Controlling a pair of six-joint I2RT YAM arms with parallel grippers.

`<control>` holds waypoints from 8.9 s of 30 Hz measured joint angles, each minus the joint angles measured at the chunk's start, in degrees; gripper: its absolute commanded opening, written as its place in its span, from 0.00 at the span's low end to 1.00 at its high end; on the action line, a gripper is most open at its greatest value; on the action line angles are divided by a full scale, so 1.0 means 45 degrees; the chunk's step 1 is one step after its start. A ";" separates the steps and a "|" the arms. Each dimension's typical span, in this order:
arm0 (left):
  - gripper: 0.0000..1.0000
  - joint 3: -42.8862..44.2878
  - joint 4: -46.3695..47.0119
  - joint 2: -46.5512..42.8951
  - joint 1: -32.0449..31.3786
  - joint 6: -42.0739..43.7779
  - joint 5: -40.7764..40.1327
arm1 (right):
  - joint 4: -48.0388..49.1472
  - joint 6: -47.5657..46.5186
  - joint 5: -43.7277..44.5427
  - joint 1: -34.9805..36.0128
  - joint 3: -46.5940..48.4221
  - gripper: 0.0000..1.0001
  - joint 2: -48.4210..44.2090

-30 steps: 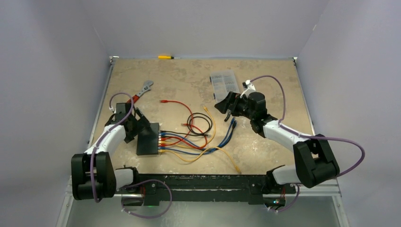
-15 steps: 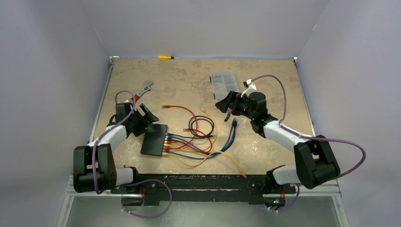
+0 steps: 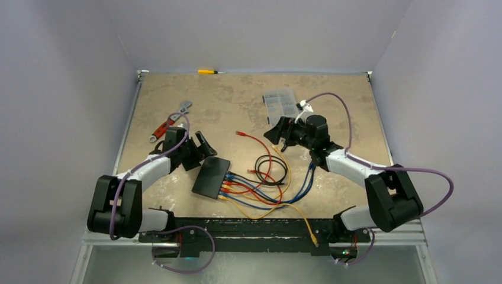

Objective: Pull the plug from the switch port
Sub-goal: Move the switch port to the center of the board.

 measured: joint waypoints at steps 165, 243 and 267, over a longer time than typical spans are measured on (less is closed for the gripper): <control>0.68 0.1326 -0.1506 0.0937 0.0029 0.2540 0.0185 | 0.0345 -0.0345 -0.5605 0.3186 0.5047 0.63 0.8335; 0.55 0.0563 -0.0826 0.0738 0.0053 0.2176 0.0486 | -0.0850 -0.0680 -0.5435 0.3113 0.5848 0.55 0.8767; 0.55 0.0461 -0.0641 0.0714 0.0053 0.2103 0.0593 | -0.1880 -0.1025 -0.6897 0.2409 0.4959 0.44 0.8340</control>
